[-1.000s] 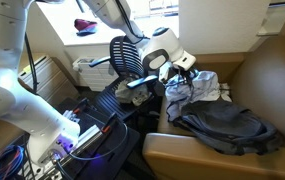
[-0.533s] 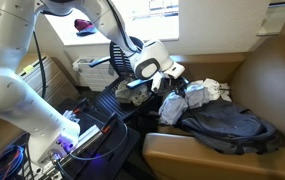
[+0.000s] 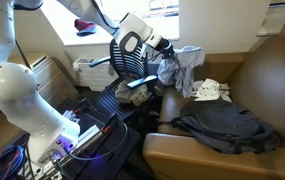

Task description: Pick up the light blue shirt from the sofa then place it on the backrest of the black chair

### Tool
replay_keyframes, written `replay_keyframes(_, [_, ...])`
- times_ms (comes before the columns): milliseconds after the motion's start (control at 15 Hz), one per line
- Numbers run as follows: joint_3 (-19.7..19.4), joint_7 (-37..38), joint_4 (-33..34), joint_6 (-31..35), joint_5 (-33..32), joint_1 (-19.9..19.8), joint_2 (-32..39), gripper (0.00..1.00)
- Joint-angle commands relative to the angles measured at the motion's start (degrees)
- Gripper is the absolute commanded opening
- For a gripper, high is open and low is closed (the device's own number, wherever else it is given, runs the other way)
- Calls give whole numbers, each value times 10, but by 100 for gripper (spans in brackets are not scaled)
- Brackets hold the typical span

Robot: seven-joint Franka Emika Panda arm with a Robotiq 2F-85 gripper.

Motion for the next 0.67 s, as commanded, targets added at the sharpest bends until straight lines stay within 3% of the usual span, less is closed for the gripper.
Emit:
replay_keyframes(0, [-7,7,-2,3,5,12,0,13])
replay_keyframes(67, [-9,11,-4,5,7,16,0,13])
replay_keyframes(133, [-9,12,-7,7,7,16,1,3])
replay_keyframes(333, [-17,53,27,44,37,11,12,3])
replay_keyframes(600, [-66,97,84,61,61,71,10,3])
